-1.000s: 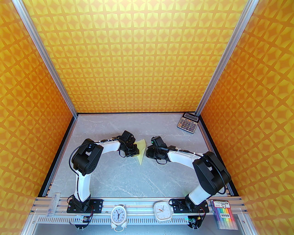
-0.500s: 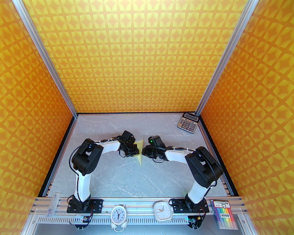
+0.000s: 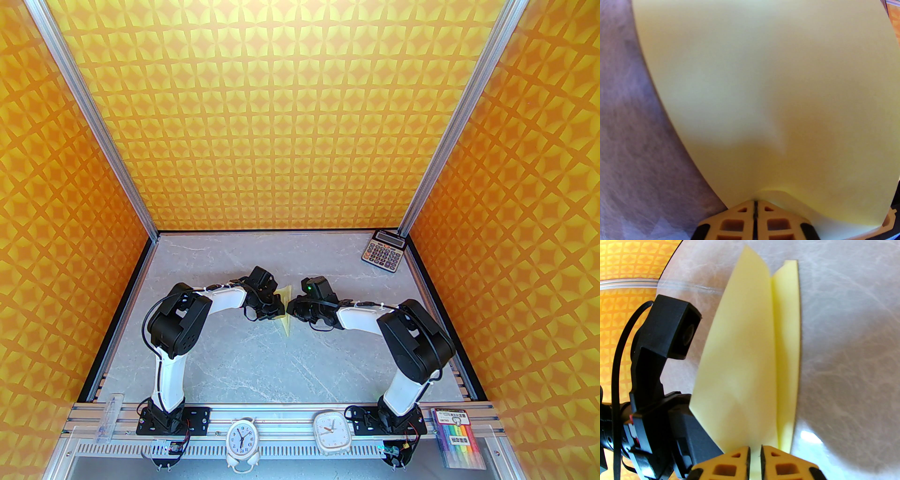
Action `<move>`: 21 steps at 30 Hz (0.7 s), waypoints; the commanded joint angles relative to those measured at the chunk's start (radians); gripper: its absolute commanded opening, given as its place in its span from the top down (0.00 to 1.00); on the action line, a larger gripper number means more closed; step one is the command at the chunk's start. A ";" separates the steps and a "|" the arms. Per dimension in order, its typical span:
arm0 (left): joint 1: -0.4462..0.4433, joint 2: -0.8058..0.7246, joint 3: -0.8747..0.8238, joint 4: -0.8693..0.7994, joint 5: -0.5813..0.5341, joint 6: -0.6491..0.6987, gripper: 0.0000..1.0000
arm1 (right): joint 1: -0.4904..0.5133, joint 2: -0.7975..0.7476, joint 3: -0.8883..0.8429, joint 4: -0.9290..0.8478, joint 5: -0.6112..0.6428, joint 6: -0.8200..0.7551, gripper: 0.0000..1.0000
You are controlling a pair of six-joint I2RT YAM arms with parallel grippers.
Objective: Fold a paper plane with a square sheet of paper (fold left side to right side)
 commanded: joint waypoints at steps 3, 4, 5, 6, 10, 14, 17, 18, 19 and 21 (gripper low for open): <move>-0.011 0.038 0.008 -0.051 -0.028 0.017 0.92 | 0.000 0.057 -0.006 0.015 -0.016 0.003 0.83; -0.010 0.036 0.009 -0.053 -0.028 0.018 0.91 | 0.000 0.060 -0.006 0.013 -0.015 0.000 0.82; -0.010 0.032 0.011 -0.054 -0.028 0.018 0.88 | -0.001 0.064 -0.005 0.006 -0.014 -0.003 0.82; -0.007 0.029 0.010 -0.055 -0.028 0.017 0.86 | 0.000 0.068 -0.002 -0.002 -0.012 -0.009 0.82; -0.003 0.011 0.008 -0.056 -0.031 0.023 0.87 | -0.001 0.074 -0.004 -0.006 -0.008 -0.016 0.82; 0.002 -0.010 -0.007 -0.033 -0.032 0.022 0.97 | -0.001 0.080 -0.003 -0.008 -0.007 -0.018 0.82; 0.006 -0.013 -0.026 -0.005 -0.030 0.018 1.00 | 0.000 0.080 -0.003 -0.013 -0.005 -0.023 0.82; 0.008 -0.014 -0.031 0.005 -0.026 0.019 1.00 | -0.001 0.081 0.000 -0.021 -0.005 -0.028 0.82; 0.008 -0.015 -0.038 0.016 -0.022 0.018 1.00 | 0.000 0.079 0.000 -0.025 -0.004 -0.030 0.82; 0.010 -0.024 -0.069 0.071 0.005 0.005 1.00 | -0.001 0.080 0.003 -0.031 -0.001 -0.034 0.82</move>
